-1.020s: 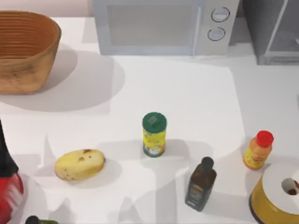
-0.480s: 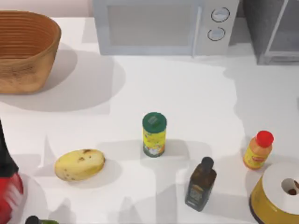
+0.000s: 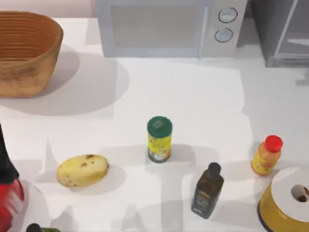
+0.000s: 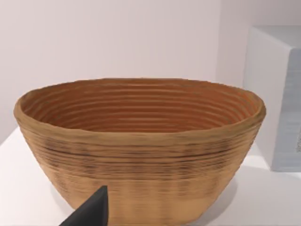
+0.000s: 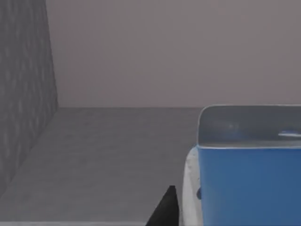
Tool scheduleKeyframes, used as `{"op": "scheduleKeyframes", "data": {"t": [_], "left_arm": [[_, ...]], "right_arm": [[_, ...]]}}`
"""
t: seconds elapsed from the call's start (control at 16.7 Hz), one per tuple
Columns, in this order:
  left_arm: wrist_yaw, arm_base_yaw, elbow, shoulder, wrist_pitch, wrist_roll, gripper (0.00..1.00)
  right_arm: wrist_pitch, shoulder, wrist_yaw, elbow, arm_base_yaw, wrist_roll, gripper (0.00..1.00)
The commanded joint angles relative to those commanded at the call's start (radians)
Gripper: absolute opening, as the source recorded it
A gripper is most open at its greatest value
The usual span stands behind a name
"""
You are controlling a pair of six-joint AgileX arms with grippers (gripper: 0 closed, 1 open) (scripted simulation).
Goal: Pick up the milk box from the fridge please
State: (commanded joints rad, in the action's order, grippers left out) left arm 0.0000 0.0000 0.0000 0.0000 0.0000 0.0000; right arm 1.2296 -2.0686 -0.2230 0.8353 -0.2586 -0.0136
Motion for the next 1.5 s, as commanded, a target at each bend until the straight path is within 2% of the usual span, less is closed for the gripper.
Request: {"op": "scheduleKeyframes", "data": {"t": [0.42,0.72,1.02,1.5], "left_arm": [[0.0,0.0,0.0,0.0,0.0,0.0,1.0],[0.0,0.0,0.0,0.0,0.0,0.0,1.0],[0.0,0.0,0.0,0.0,0.0,0.0,1.0],[0.0,0.0,0.0,0.0,0.0,0.0,1.0]], "right_arm": [[0.005,0.013,-0.002,-0.017,0.004,-0.001,0.0],[-0.112,0.205,0.019,-0.091,0.034,0.002,0.0],[-0.361,0.637,0.064,-0.257,0.085,0.004,0.0],[-0.89,1.553,0.156,-0.618,0.185,0.005,0.0]]}}
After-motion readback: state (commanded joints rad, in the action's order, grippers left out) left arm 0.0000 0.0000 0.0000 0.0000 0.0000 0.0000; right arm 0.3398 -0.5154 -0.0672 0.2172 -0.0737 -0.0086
